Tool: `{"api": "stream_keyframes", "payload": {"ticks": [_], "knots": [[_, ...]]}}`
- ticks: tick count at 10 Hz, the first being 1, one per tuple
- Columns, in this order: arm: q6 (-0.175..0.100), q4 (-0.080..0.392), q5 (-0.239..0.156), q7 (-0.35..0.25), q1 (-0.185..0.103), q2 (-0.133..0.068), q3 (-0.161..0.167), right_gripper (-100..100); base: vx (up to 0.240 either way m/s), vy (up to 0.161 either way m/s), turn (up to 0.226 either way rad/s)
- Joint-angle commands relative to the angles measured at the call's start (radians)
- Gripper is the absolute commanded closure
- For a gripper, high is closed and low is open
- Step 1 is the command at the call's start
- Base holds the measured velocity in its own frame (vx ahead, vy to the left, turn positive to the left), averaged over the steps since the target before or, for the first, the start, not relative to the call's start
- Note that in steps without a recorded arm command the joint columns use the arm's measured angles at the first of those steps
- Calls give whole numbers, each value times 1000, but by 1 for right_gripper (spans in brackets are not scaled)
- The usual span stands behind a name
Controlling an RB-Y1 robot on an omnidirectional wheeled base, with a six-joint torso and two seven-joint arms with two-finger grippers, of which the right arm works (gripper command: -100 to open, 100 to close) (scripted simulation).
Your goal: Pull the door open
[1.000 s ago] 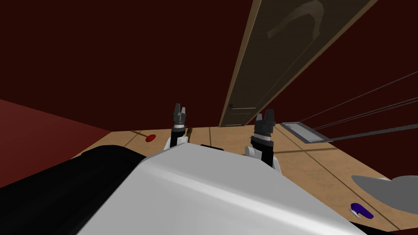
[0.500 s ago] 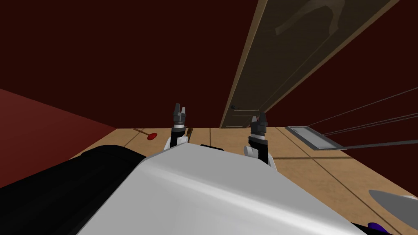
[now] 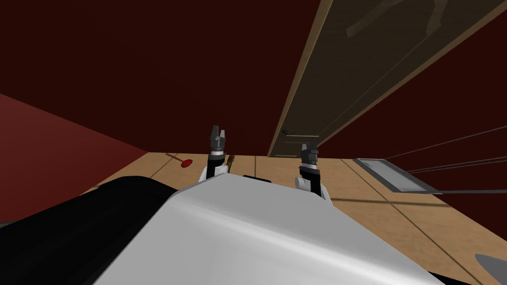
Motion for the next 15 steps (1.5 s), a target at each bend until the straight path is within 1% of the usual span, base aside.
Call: {"api": "stream_keyframes", "payload": {"ticks": [1, 2, 3, 4, 5, 7, 8, 9, 10, 11, 12, 13, 14, 15], "knots": [[-8, 50, -6, -12, -10, -10, 1, -100, 52, -42, 64], [-18, 83, -12, -23, -22, -22, 0, -100, 74, -41, 169], [-18, 103, -12, -23, -22, -22, 0, -100, 52, -37, 64], [-27, 133, -19, -35, -35, -34, -1, -100, 43, -38, 85], [-27, 151, -19, -35, -35, -34, -1, -100, 34, -25, 53], [-47, 227, -32, -59, -61, -59, -4, -100, 60, -36, 122], [-47, 249, -32, -59, -61, -59, -4, -100, 55, -46, 54], [-56, 289, -38, -71, -74, -71, -6, -100, 58, -41, 90], [-56, 299, -38, -71, -74, -71, -6, -100, 40, -37, 67], [-66, 333, -45, -83, -87, -83, -7, -100, 48, -39, 106], [-66, 348, -45, -83, -87, -83, -7, -100, 41, -32, 60], [-76, 384, -52, -95, -101, -95, -8, -100, 42, -31, 108], [-76, 397, -52, -95, -101, -95, -8, -100, 34, -26, 53], [-85, 436, -58, -107, -114, -108, -10, -100, 38, -38, 92]]}}
